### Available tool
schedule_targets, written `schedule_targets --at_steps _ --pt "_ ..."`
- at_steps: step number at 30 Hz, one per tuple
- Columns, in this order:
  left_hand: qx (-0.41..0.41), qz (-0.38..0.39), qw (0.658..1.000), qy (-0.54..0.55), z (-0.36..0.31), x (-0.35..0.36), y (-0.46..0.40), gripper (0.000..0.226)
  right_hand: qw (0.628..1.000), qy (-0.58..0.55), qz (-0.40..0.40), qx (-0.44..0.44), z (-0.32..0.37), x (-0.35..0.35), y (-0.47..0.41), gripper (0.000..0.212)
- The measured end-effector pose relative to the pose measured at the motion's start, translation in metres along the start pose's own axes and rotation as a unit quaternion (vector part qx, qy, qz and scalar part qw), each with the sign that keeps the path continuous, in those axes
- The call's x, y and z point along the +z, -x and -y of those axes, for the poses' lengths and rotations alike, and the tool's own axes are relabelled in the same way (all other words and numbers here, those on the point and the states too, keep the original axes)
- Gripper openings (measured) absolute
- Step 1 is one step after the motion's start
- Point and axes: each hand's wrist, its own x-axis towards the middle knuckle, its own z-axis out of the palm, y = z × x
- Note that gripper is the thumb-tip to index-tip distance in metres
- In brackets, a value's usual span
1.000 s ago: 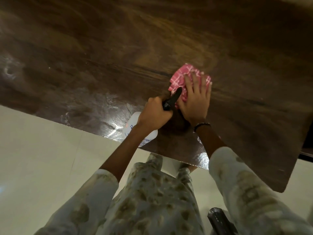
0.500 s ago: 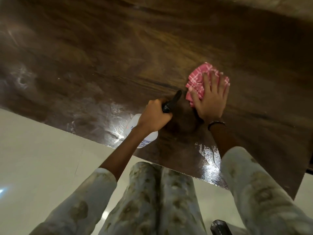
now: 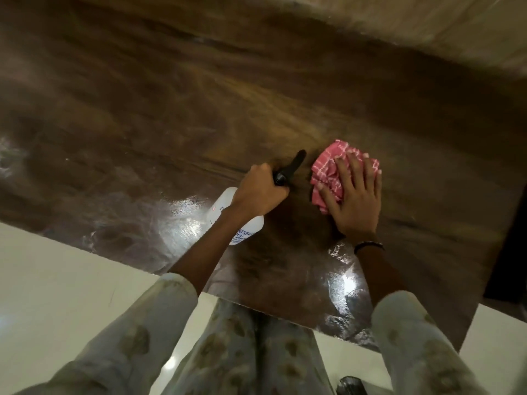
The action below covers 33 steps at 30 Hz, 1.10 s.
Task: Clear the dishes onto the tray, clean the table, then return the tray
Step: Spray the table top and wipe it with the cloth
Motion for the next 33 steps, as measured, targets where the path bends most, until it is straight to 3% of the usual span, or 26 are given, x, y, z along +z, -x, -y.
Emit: schedule_targets --at_steps 5,12,18,24,28,33 --pt "0.013 -0.003 1.0 -0.018 -0.027 0.007 -0.026 0.022 1.0 -0.02 -0.01 0.016 -0.001 0.001 -0.007 0.069" --pt "0.022 0.014 0.999 -0.039 -0.04 0.006 -0.047 0.017 0.999 -0.017 -0.022 0.024 -0.022 -0.01 -0.036 0.07" --pt "0.003 -0.004 1.0 -0.027 -0.041 0.001 -0.051 0.015 0.996 -0.023 -0.023 0.084 -0.028 -0.024 -0.119 0.077" --pt "0.028 -0.007 1.0 0.004 -0.038 -0.003 -0.046 0.029 0.998 -0.024 -0.004 -0.057 0.029 -0.009 -0.144 0.069" --pt "0.014 -0.017 1.0 0.016 -0.038 -0.008 -0.046 0.016 0.984 0.019 0.045 -0.169 0.007 -0.009 -0.106 0.069" --pt "-0.01 -0.023 0.999 0.039 -0.035 -0.011 -0.05 0.024 0.998 -0.006 0.013 -0.067 -0.042 -0.031 -0.136 0.07"
